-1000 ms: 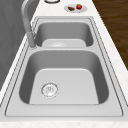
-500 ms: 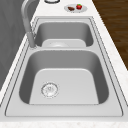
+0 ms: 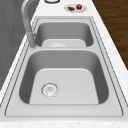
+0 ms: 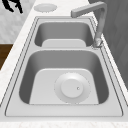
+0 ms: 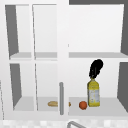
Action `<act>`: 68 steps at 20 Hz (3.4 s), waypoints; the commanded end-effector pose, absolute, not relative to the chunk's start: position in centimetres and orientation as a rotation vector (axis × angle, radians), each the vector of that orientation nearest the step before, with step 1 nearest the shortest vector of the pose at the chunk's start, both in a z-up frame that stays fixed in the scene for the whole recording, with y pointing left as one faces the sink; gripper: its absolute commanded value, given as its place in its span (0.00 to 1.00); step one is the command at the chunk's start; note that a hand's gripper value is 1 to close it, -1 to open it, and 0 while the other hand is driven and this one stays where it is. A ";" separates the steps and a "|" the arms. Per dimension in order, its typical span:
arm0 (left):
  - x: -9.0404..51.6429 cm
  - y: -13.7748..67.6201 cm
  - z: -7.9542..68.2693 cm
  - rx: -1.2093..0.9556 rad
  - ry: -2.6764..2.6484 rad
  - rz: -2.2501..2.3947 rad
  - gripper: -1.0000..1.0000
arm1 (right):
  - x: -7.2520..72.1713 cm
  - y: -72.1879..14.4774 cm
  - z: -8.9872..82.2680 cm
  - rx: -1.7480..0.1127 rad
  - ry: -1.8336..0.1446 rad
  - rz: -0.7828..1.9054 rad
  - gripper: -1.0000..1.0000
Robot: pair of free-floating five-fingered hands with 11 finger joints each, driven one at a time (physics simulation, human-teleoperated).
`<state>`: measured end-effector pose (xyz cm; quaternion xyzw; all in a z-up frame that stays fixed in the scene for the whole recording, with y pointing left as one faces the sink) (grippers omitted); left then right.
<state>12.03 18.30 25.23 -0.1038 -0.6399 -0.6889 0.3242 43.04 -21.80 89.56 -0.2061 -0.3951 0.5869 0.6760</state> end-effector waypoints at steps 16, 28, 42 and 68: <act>12.0 18.3 25.2 -0.272 -1.679 -1.807 0.50 | 55.3 -24.7 85.5 -0.529 -0.904 1.322 1.00; 12.0 18.3 25.2 -0.272 -1.679 -1.807 0.50 | 58.9 -26.5 79.9 -0.680 -1.023 1.254 1.00; 12.0 18.3 25.2 -0.272 -1.679 -1.807 0.50 | 65.4 -27.6 77.4 -0.711 -1.065 1.189 1.00; 12.0 18.3 25.2 -0.272 -1.679 -1.807 0.50 | 53.2 -26.6 84.7 -0.744 -1.071 1.168 1.00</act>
